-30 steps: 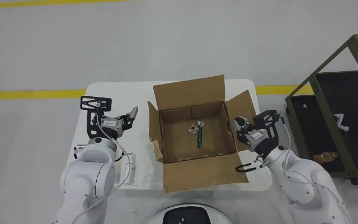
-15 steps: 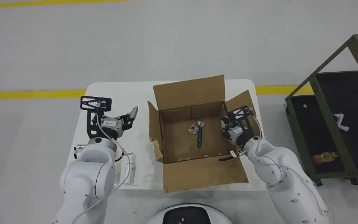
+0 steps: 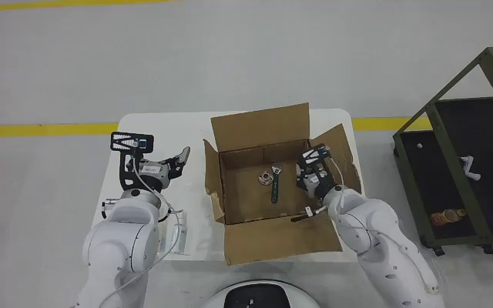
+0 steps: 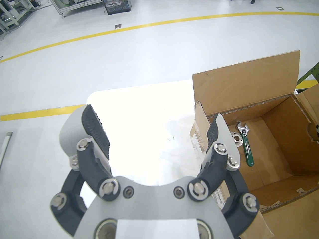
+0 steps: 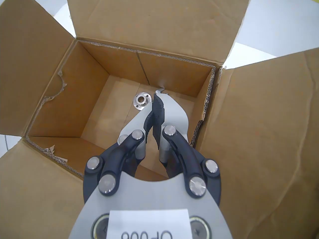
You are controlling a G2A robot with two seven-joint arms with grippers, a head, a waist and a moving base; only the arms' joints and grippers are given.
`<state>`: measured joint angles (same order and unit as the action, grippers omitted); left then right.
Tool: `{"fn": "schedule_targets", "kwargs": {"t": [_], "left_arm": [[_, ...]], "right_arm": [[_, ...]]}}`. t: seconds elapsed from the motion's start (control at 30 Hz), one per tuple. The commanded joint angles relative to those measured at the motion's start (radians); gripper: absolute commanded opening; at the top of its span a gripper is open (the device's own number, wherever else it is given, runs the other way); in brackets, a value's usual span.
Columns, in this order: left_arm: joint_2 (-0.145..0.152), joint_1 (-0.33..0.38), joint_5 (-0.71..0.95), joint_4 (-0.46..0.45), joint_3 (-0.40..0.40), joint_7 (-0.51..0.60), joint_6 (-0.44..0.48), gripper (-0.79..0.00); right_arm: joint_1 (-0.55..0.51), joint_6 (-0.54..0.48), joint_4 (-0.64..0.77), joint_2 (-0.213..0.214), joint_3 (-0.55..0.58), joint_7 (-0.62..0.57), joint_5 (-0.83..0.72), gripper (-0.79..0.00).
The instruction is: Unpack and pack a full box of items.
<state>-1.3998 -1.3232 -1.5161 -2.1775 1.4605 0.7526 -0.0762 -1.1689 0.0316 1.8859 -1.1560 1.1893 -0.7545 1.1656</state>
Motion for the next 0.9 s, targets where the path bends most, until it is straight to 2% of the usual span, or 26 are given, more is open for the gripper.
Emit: {"fn": "schedule_targets", "kwargs": {"t": [0.0,0.13,0.43,0.87], "left_arm": [[0.000,0.000,0.000,0.000,0.000,0.000,0.000,0.000],[0.000,0.000,0.000,0.000,0.000,0.000,0.000,0.000],[0.000,0.000,0.000,0.000,0.000,0.000,0.000,0.000],[0.000,0.000,0.000,0.000,0.000,0.000,0.000,0.000]], "right_arm": [[0.040,0.056,-0.024,-0.010,-0.043,-0.049,0.015,-0.785],[0.123,0.165,-0.116,-0.033,-0.111,-0.156,0.033,-0.785],[0.250,0.302,-0.249,-0.081,-0.211,-0.215,-0.012,-0.785],[0.250,0.302,-0.249,-0.081,-0.211,-0.215,-0.012,-0.785]]}}
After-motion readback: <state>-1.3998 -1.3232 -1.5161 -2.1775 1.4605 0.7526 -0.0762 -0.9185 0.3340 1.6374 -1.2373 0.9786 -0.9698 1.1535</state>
